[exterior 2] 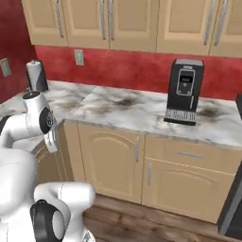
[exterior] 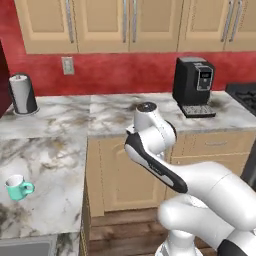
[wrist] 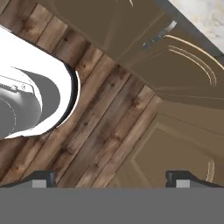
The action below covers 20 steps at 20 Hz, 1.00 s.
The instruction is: Clear the mugs and bowl far away from the sink.
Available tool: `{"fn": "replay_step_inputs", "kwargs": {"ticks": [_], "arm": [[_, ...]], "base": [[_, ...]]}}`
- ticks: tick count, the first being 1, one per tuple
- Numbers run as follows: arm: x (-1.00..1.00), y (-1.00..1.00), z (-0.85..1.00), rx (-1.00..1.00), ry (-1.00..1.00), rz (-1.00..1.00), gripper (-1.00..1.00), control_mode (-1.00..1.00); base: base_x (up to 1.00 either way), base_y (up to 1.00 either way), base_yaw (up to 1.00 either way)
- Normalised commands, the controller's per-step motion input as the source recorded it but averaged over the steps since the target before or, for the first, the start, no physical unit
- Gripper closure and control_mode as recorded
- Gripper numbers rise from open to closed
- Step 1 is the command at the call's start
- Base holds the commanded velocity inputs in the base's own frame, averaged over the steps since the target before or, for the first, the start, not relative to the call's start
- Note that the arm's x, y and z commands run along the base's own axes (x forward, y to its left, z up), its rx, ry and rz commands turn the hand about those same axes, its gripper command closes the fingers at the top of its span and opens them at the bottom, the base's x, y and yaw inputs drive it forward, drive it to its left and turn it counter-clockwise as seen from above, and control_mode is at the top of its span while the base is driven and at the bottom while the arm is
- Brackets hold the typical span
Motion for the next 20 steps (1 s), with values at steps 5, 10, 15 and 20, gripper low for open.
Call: {"fn": "replay_step_inputs", "kwargs": {"ticks": [5, 10, 15, 20], "arm": [[0.0, 0.0, 0.0, 0.0, 0.0, 0.0, -1.0, 1.0], [0.0, 0.0, 0.0, 0.0, 0.0, 0.0, -1.0, 1.0], [0.0, 0.0, 0.0, 0.0, 0.0, 0.0, -1.0, 1.0], [0.0, 0.0, 0.0, 0.0, 0.0, 0.0, -1.0, 1.0]], "base": [[0.22, 0.0, 0.67], [0.28, 0.16, 0.5], [0.38, 0.1, 0.43], [0.38, -0.08, 0.53]]}}
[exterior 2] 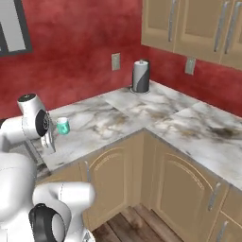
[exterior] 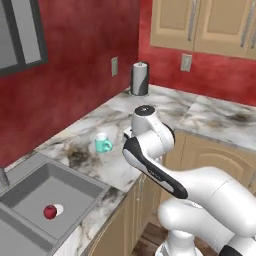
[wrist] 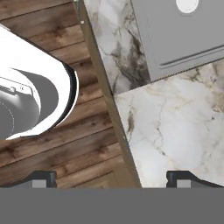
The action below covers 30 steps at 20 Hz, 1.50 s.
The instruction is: Clear the mugs and bowl far away from the sink.
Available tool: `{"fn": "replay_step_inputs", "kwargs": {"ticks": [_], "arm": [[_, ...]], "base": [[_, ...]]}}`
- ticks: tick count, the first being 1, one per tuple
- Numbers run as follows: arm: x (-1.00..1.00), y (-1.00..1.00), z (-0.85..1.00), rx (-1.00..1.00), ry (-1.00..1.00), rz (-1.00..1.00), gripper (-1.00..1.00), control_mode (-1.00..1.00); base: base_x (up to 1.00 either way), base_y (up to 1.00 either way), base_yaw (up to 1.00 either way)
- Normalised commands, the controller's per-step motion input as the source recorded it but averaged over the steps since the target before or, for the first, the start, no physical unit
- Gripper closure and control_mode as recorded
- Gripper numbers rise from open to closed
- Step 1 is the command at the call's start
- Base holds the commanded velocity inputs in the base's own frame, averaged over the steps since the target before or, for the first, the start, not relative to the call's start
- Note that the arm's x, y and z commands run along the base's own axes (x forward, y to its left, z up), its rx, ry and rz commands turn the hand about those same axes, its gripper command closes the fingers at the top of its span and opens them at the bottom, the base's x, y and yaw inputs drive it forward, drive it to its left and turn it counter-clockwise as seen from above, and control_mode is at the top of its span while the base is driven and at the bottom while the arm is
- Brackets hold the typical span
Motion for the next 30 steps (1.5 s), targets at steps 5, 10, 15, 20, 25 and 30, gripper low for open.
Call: {"fn": "replay_step_inputs", "kwargs": {"ticks": [5, 10, 15, 20, 25, 30], "arm": [[0.0, 0.0, 0.0, 0.0, 0.0, 0.0, -1.0, 1.0], [0.0, 0.0, 0.0, 0.0, 0.0, 0.0, -1.0, 1.0], [0.0, 0.0, 0.0, 0.0, 0.0, 0.0, -1.0, 1.0], [0.0, 0.0, 0.0, 0.0, 0.0, 0.0, -1.0, 1.0], [0.23, -0.03, -0.05, 0.0, 0.07, 0.14, -1.0, -1.0], [0.76, -0.12, -0.09, 0.0, 0.19, 0.35, -1.0, -1.0]], "base": [[0.36, -0.28, 0.47], [0.3, -0.36, 0.46], [0.18, -0.59, 0.36], [0.2, -0.65, 0.33], [0.25, -0.13, 0.21], [0.0, 0.0, 0.0]]}}
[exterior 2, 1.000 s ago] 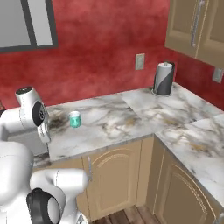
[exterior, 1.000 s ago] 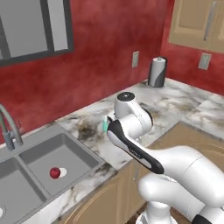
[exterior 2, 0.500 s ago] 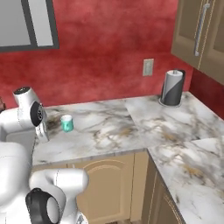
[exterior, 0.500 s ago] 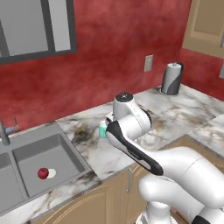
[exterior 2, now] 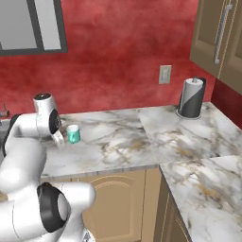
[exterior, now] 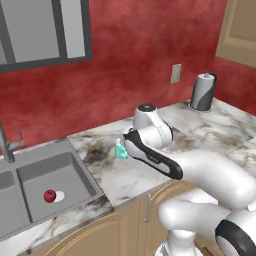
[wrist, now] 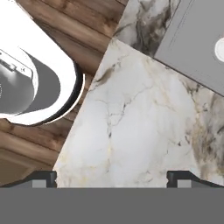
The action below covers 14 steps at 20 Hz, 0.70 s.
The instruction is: Clear the mugs and bowl far away from the sink.
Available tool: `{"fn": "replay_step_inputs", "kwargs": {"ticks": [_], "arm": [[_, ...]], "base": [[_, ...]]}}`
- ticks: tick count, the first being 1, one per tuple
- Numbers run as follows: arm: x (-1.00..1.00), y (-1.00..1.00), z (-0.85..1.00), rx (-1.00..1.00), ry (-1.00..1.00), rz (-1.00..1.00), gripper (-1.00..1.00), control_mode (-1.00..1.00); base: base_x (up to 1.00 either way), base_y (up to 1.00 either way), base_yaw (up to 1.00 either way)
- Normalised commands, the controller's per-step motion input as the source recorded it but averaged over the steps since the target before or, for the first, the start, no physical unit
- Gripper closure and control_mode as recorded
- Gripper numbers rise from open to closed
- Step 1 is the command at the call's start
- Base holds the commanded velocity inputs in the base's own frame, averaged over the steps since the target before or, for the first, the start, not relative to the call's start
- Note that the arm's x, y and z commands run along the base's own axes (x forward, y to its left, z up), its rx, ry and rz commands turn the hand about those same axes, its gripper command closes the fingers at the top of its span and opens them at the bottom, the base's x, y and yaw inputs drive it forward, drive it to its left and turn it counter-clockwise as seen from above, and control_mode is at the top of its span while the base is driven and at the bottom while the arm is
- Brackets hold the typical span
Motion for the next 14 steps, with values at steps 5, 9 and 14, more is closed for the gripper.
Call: {"fn": "replay_step_inputs", "kwargs": {"ticks": [5, 9, 14], "arm": [[0.71, -0.07, 0.0, 0.0, 0.16, 0.4, -1.0, -1.0], [0.44, 0.0, -0.41, 0.0, 0.04, 0.46, -1.0, -1.0], [0.39, 0.03, -0.56, 0.0, 0.0, 0.46, -1.0, -1.0]], "base": [[0.0, 0.0, 0.0], [0.0, 0.0, 0.0], [0.0, 0.0, 0.0]]}}
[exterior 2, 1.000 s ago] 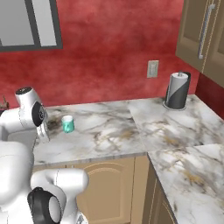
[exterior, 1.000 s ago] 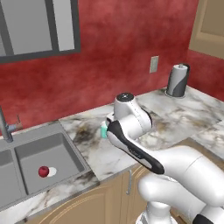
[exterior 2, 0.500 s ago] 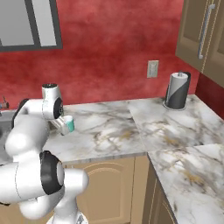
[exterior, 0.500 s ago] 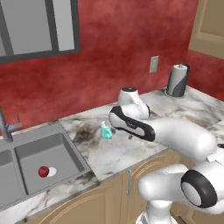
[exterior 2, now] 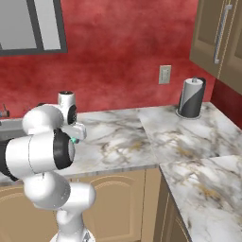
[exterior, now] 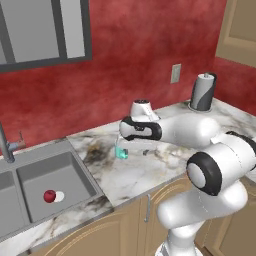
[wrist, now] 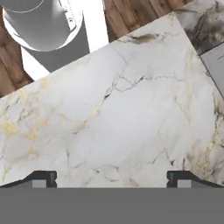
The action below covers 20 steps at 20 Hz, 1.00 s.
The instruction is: Clear the mugs and bowl far away from the sink.
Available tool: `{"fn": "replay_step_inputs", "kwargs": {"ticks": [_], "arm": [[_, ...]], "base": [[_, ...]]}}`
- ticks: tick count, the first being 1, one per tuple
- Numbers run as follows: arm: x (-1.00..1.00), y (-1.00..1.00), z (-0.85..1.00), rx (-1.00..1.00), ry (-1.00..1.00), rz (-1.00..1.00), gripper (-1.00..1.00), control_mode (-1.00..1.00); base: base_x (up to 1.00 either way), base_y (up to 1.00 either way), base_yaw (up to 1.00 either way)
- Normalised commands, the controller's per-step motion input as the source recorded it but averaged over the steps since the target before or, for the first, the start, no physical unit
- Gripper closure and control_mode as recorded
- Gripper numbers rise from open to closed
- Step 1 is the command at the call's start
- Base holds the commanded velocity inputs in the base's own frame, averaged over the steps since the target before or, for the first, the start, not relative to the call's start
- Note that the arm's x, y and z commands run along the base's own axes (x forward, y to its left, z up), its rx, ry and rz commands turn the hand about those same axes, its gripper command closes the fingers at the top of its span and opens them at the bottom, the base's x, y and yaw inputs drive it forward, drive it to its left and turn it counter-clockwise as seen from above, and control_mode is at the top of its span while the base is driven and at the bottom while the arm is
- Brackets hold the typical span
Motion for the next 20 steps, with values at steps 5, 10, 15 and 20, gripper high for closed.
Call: {"fn": "replay_step_inputs", "kwargs": {"ticks": [5, 10, 15, 20], "arm": [[0.37, 0.27, -0.3, 0.0, 0.0, 0.34, -1.0, -1.0], [0.43, 0.23, -0.4, 0.0, -0.03, 0.25, -1.0, -1.0], [0.4, 0.01, -0.18, 0.0, -0.09, 0.18, -1.0, -1.0], [0.32, 0.0, -0.17, 0.0, -0.14, 0.11, -1.0, -1.0]], "base": [[0.0, 0.0, 0.0], [0.0, 0.0, 0.0], [0.0, 0.0, 0.0], [0.0, 0.0, 0.0]]}}
